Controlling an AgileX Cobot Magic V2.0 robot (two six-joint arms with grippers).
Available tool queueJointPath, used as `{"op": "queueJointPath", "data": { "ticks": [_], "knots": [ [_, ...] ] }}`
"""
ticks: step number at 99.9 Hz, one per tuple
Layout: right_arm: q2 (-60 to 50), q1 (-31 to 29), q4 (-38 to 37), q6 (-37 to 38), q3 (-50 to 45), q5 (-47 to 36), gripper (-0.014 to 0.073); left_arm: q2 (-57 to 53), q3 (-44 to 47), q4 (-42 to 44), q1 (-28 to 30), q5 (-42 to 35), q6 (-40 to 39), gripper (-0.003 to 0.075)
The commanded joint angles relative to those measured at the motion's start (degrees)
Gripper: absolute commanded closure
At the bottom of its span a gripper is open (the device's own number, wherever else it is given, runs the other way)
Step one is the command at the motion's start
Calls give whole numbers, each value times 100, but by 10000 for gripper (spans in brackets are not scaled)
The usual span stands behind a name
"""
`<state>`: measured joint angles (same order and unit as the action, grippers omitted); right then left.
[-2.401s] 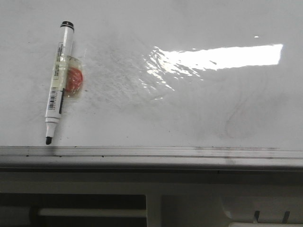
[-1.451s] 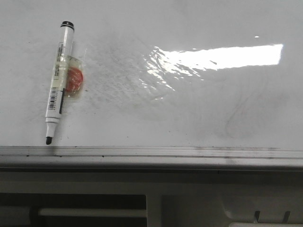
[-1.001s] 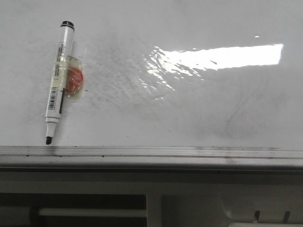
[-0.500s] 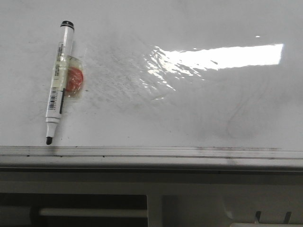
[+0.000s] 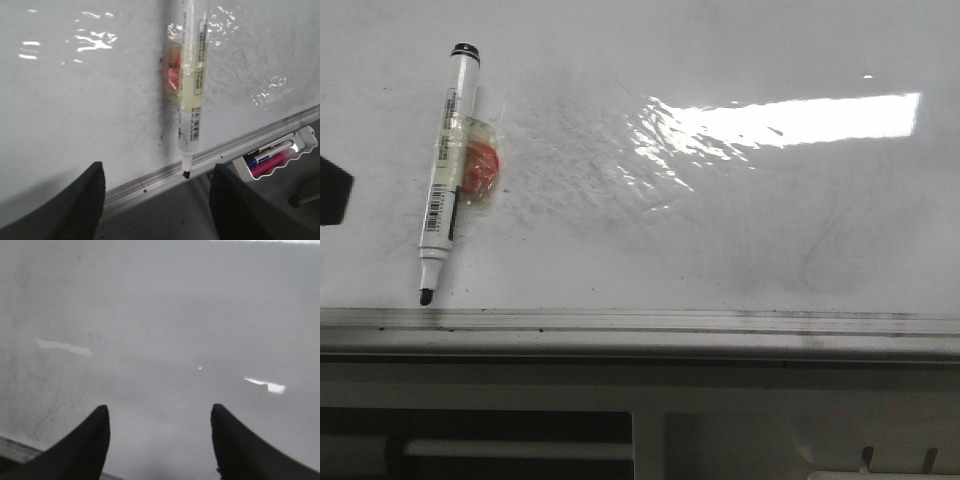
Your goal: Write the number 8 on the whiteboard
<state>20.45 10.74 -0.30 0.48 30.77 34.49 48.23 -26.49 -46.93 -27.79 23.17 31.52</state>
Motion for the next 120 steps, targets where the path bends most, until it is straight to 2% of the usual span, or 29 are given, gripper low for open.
{"op": "queueJointPath", "data": {
  "ticks": [1, 25, 40, 52, 72, 83, 88, 97, 108, 120],
  "knots": [
    [103, 10, -78, -48, 207, -466, 193, 243, -205, -488, -391, -711, 53, 300],
    [103, 10, -78, -48, 207, -587, 193, 891, -205, -696, -1361, -1721, 53, 300],
    [103, 10, -78, -48, 207, -637, 193, 1237, -205, -719, -1547, -2206, 53, 310],
    [103, 10, -67, -48, 207, -637, 193, 1419, -205, -854, -1547, -2446, 53, 426],
    [103, 10, 30, -48, 207, -648, 193, 1588, -205, -843, -1547, -2704, 53, 735],
    [113, 116, 425, -161, 215, -670, 197, 1519, -332, -601, -1573, -2271, 64, 741],
    [127, 221, 893, -562, 215, -654, 197, 1465, -459, -220, -1573, -1830, 78, 741],
    [258, 480, 2128, -2107, 280, -337, 197, 1311, -729, 353, -1649, -932, 586, 741],
    [624, 883, 3410, -3756, 412, 299, 197, 1138, -948, 313, -1931, -144, 1785, 741],
    [1077, 1320, 4490, -4928, 509, 653, 197, 1065, -1054, 196, -2329, 76, 2617, 741]
  ]
}}
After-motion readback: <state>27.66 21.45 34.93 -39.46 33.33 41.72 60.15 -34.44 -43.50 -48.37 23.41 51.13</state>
